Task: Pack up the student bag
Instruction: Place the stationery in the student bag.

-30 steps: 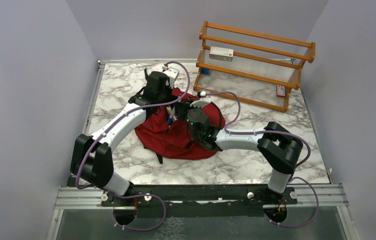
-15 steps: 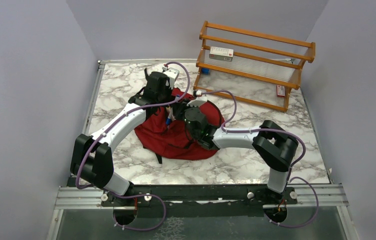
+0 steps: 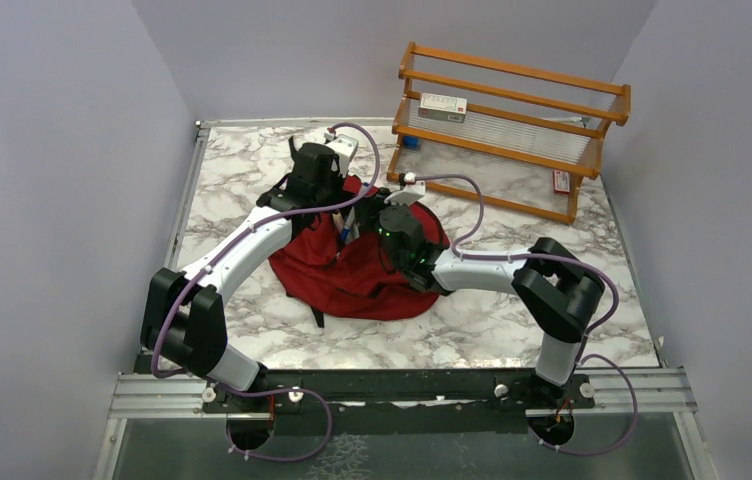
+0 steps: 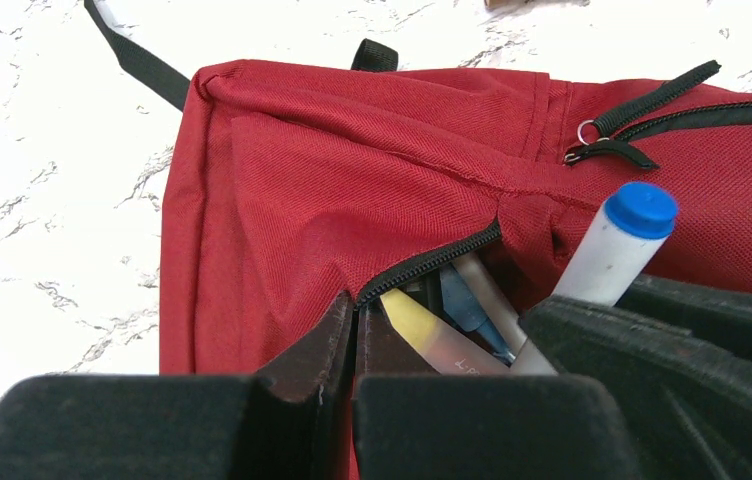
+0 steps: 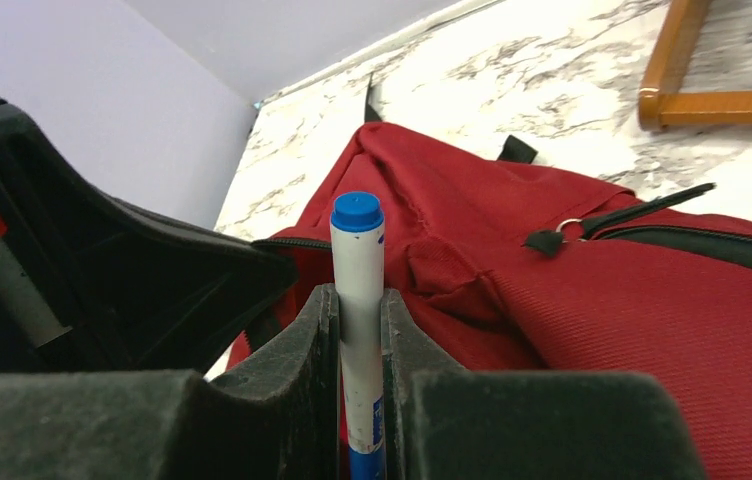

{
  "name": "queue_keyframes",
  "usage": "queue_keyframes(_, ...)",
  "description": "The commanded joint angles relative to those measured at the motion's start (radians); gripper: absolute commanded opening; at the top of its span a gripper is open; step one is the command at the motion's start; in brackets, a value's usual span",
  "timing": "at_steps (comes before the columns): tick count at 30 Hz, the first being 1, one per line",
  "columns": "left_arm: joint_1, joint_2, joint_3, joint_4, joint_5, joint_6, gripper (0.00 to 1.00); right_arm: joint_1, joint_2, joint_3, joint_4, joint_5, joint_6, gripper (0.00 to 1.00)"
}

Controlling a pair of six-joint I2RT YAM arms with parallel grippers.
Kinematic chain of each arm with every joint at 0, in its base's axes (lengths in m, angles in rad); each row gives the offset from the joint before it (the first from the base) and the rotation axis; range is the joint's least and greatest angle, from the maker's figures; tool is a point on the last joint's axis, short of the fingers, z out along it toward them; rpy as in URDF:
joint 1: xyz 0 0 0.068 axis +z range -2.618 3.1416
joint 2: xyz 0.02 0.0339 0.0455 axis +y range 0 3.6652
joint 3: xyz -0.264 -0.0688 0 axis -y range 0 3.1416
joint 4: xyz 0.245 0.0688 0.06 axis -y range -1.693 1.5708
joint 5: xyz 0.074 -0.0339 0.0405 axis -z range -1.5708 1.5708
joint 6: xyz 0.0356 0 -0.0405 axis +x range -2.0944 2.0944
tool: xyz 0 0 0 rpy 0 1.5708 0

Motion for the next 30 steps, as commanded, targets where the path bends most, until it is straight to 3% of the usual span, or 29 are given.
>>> queue_keyframes(1, 0.014, -0.038, 0.022, 0.027, -0.014, 0.001, 0.0, 0.003, 0.032, 0.039, -0.044, -0.089, 0.018, 0.01)
queue_keyframes(8, 0.014, -0.036, 0.022, 0.027, -0.009, 0.0, 0.0, 0.003, 0.101, 0.073, -0.139, -0.214, 0.055, 0.04)
queue_keyframes(17, 0.014, -0.035, 0.022, 0.027, -0.01, 0.003, 0.0, -0.008, 0.167, 0.18, -0.243, -0.31, 0.049, 0.21)
queue_keyframes(26, 0.014, -0.035, 0.022, 0.027, -0.01, 0.002, 0.0, -0.026, 0.043, 0.072, -0.216, -0.342, 0.028, 0.5)
queue_keyframes(30, 0.014, -0.035, 0.022, 0.028, -0.008, 0.001, 0.0, -0.028, -0.058, -0.002, -0.218, -0.35, -0.001, 0.52)
